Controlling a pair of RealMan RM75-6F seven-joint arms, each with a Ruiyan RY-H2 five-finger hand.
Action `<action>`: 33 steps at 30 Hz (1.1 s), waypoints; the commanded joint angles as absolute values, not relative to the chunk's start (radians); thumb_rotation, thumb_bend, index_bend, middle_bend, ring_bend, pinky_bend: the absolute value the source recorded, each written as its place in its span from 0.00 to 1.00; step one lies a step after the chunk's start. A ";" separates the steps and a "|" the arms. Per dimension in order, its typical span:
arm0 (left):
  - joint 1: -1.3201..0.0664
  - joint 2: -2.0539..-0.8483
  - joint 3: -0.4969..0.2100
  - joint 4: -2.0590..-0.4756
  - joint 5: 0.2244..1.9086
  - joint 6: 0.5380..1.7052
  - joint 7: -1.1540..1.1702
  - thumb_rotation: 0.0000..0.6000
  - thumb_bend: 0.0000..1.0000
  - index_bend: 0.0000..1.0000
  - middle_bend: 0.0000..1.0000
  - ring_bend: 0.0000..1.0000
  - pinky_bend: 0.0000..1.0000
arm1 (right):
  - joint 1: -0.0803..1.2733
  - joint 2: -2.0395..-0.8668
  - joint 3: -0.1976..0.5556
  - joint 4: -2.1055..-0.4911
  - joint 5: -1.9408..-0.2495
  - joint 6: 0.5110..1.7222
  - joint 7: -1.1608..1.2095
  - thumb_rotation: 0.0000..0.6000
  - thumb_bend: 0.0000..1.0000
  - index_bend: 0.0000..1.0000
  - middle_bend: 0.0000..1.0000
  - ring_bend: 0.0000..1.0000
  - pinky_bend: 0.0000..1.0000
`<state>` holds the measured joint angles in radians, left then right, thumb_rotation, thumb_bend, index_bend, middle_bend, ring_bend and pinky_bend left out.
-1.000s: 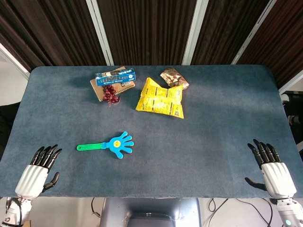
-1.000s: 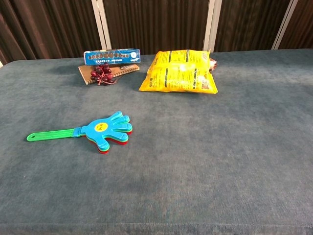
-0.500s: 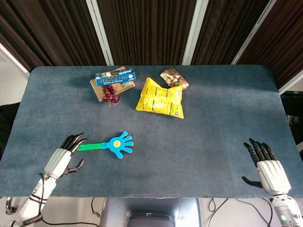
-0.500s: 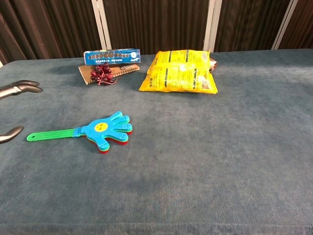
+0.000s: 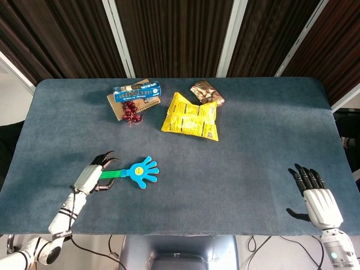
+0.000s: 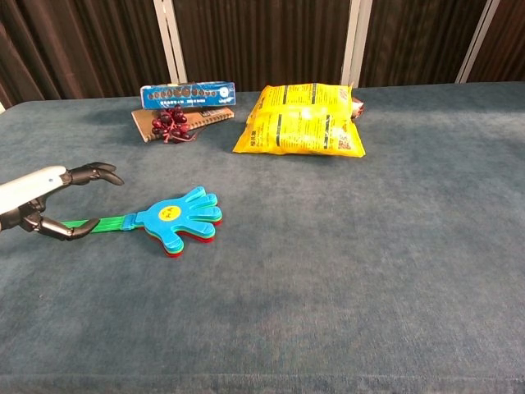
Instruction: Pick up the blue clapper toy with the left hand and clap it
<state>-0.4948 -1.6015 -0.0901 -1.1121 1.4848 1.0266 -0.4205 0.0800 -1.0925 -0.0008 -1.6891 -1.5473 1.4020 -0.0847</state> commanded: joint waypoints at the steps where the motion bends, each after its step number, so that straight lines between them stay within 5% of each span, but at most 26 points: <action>1: -0.502 -1.619 -0.087 -1.100 1.472 1.015 -0.402 1.00 0.42 0.21 0.00 0.00 0.00 | 0.080 -1.089 -0.001 -1.690 -1.549 1.405 -0.078 1.00 0.04 0.00 0.00 0.00 0.00; 23: -0.537 -1.728 -0.075 -0.976 1.437 0.975 -0.382 1.00 0.40 0.30 0.00 0.00 0.00 | 0.066 -1.049 -0.006 -1.702 -1.575 1.446 -0.014 1.00 0.04 0.00 0.00 0.00 0.00; 33: -0.544 -1.764 -0.070 -0.927 1.462 1.017 -0.425 1.00 0.40 0.43 0.00 0.00 0.00 | 0.064 -1.048 -0.006 -1.703 -1.574 1.448 -0.017 1.00 0.04 0.00 0.00 0.00 0.00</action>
<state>-0.5435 -1.7577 -0.0702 -0.9338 1.4579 1.0084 -0.4202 0.0638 -1.0482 -0.0054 -1.7028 -1.5738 1.4486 -0.0167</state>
